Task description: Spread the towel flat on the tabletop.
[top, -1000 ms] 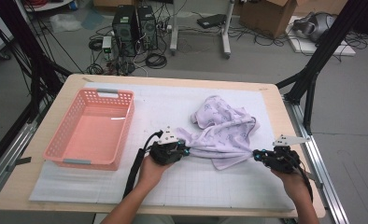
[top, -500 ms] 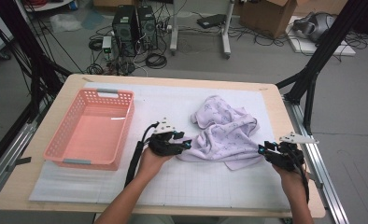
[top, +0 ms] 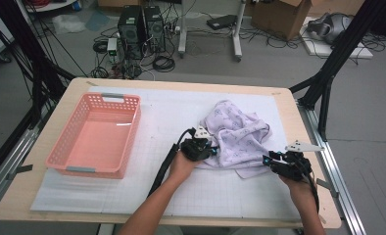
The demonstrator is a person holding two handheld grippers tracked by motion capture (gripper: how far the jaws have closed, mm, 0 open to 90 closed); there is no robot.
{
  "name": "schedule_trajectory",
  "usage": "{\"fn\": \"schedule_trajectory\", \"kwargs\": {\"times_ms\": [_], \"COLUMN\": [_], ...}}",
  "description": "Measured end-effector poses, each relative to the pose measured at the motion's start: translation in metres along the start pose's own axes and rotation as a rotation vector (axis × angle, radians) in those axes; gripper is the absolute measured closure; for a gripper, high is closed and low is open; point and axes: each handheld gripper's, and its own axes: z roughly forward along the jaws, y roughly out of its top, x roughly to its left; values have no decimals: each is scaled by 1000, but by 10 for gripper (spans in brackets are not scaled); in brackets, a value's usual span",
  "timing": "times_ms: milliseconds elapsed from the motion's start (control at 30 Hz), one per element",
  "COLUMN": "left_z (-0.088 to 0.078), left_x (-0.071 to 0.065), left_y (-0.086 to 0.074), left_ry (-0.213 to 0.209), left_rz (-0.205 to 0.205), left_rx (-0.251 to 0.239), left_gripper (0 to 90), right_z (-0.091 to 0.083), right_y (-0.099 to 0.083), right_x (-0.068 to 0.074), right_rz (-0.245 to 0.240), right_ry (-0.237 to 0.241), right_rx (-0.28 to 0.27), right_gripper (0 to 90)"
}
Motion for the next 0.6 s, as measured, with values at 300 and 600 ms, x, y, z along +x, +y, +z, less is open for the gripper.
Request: {"fn": "schedule_trajectory", "kwargs": {"times_ms": [300, 600], "left_z": [-27, -41], "left_x": [50, 66], "left_y": [-5, -7], "left_ry": [253, 334], "left_rz": [-167, -169], "left_rx": [-89, -102], "left_gripper": [833, 834], "right_z": [30, 45], "right_y": [2, 2], "right_x": [32, 61], "right_rz": [-47, -204], "right_ry": [182, 164], "right_rx": [85, 170], "right_gripper": [618, 824]}}
